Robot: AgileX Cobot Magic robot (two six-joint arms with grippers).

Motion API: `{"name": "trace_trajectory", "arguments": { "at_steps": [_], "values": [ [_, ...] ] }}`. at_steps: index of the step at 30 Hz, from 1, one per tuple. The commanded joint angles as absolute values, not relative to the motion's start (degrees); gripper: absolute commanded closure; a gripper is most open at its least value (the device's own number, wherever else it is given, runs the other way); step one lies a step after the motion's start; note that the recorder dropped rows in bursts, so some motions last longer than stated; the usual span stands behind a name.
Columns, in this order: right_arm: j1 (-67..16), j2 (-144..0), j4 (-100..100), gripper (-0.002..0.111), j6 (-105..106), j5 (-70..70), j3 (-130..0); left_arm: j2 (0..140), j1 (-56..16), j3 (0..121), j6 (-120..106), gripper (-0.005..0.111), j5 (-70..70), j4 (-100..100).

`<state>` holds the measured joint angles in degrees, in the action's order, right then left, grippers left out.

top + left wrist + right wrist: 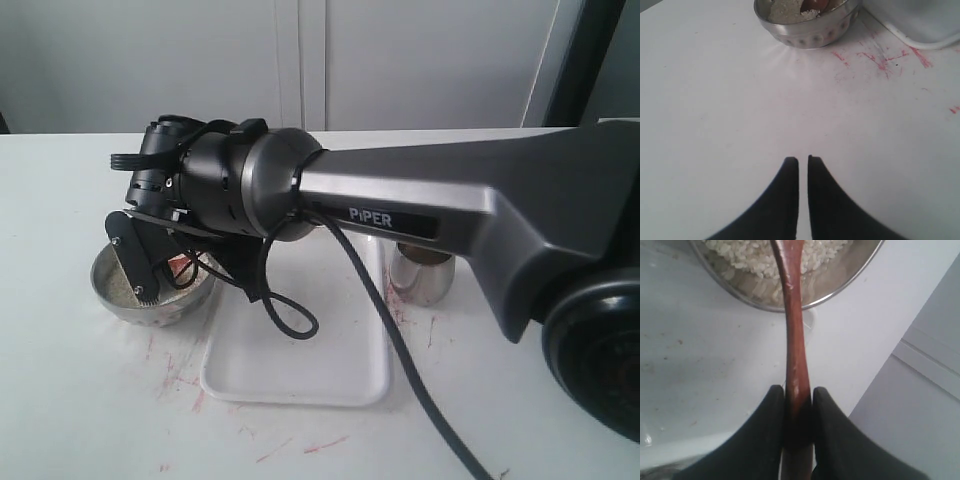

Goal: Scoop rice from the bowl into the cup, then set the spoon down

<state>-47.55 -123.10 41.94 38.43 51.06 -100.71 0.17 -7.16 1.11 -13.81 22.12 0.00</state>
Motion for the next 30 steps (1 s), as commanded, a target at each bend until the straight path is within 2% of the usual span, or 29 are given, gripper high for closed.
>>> {"name": "trace_trajectory", "arguments": {
  "at_steps": [1,23,30],
  "values": [
    [-47.7,-122.9,41.5,0.108,35.5,51.3,-100.5,0.0,-7.6,0.6,-13.5,0.092,24.5,0.0],
    [-44.6,-121.1,33.5,0.108,29.4,52.2,-100.5,0.0,-7.6,0.6,-13.5,0.092,24.5,0.0],
    [-40.9,-117.0,23.7,0.108,29.9,51.9,-100.5,0.0,-7.6,0.6,-13.5,0.092,24.5,0.0]
  ]
}}
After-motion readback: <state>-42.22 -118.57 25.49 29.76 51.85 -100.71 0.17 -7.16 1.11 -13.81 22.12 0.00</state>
